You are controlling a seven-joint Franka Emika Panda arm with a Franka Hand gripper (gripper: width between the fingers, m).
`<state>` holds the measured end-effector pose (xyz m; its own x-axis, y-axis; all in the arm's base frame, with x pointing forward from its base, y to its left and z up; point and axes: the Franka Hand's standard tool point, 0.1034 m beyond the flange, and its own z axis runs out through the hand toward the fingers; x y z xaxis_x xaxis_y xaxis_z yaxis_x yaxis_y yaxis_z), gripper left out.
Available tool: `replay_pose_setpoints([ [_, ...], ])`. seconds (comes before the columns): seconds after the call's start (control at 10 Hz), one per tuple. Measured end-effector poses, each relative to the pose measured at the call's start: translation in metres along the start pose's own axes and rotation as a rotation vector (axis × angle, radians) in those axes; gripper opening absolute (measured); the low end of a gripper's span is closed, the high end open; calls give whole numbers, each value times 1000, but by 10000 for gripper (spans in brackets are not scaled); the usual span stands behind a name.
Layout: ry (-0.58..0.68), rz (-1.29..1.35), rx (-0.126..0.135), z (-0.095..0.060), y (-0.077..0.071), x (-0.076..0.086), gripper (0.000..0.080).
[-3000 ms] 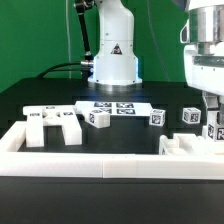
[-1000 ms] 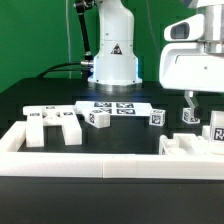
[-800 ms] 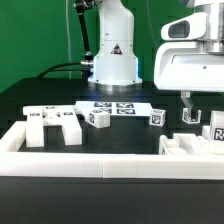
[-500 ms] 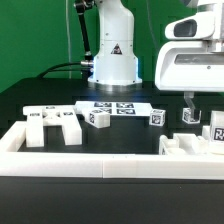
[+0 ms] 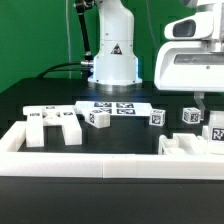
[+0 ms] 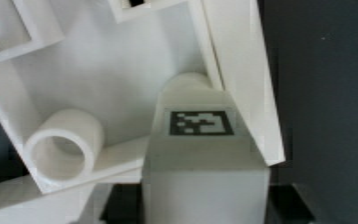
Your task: Assemble chair
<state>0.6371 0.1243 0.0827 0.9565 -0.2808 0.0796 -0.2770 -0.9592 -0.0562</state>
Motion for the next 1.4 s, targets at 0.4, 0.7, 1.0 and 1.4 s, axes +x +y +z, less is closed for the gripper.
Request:
replay_pose_setpoints([
  [0.4,-1,255,1,0,0,0,288],
  [0.7,-2,568,1,1,-1,-2,288],
  [1.0,-7,830,6,1,-1,-2,288],
  [1.4,-21,1213,17,1,-3,-3,290],
])
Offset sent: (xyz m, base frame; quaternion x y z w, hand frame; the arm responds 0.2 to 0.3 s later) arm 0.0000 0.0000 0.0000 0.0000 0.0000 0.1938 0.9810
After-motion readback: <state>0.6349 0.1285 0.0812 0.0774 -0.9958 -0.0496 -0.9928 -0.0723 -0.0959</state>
